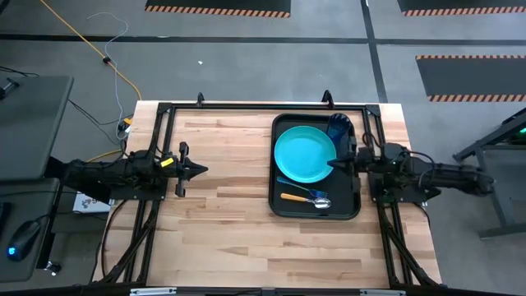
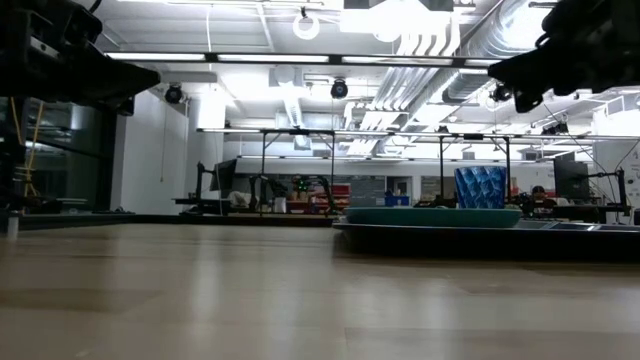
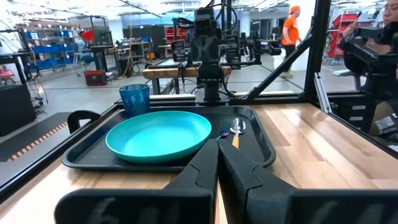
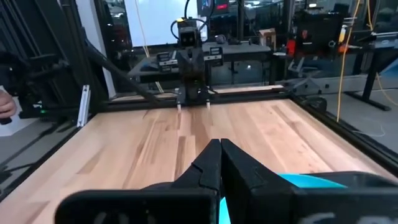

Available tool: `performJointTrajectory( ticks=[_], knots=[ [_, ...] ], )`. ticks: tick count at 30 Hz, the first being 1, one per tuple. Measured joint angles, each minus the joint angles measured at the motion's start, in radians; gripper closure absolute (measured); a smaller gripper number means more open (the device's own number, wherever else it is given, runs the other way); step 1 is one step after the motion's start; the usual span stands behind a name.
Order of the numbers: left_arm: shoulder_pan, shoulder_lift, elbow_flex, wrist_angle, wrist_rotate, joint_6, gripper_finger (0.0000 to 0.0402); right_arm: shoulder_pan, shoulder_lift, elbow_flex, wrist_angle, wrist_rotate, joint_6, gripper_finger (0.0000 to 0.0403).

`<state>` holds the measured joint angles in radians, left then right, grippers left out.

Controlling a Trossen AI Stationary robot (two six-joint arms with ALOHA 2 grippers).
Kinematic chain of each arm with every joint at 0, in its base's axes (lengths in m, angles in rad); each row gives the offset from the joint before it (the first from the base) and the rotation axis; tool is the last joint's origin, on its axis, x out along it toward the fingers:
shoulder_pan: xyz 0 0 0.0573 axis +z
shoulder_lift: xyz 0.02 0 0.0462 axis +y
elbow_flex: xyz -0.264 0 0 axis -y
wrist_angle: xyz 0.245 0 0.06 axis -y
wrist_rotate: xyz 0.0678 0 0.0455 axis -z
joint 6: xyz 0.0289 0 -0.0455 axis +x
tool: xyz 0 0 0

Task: Pick and place plate/cup/fork/spoon on tray
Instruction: Return to Home Position

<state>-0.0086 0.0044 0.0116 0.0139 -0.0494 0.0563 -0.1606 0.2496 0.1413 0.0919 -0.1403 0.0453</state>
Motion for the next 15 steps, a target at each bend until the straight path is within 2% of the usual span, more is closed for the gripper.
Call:
performJointTrajectory(
  ticks=[7, 10, 15],
  knots=[
    [0.0, 0.0, 0.0, 0.0, 0.0, 0.0, 0.0401, 0.081, -0.13, 0.0, -0.147, 0.095, -0.001, 0.0403],
    [0.0, 0.0, 0.0, 0.0, 0.0, 0.0, 0.0401, 0.123, -0.164, -0.01, -0.137, 0.132, -0.006, 0.0403],
    [0.0, 0.0, 0.0, 0.0, 0.0, 0.0, 0.0401, 0.178, -0.22, -0.111, -0.059, 0.173, -0.019, 0.0403]
  ],
)
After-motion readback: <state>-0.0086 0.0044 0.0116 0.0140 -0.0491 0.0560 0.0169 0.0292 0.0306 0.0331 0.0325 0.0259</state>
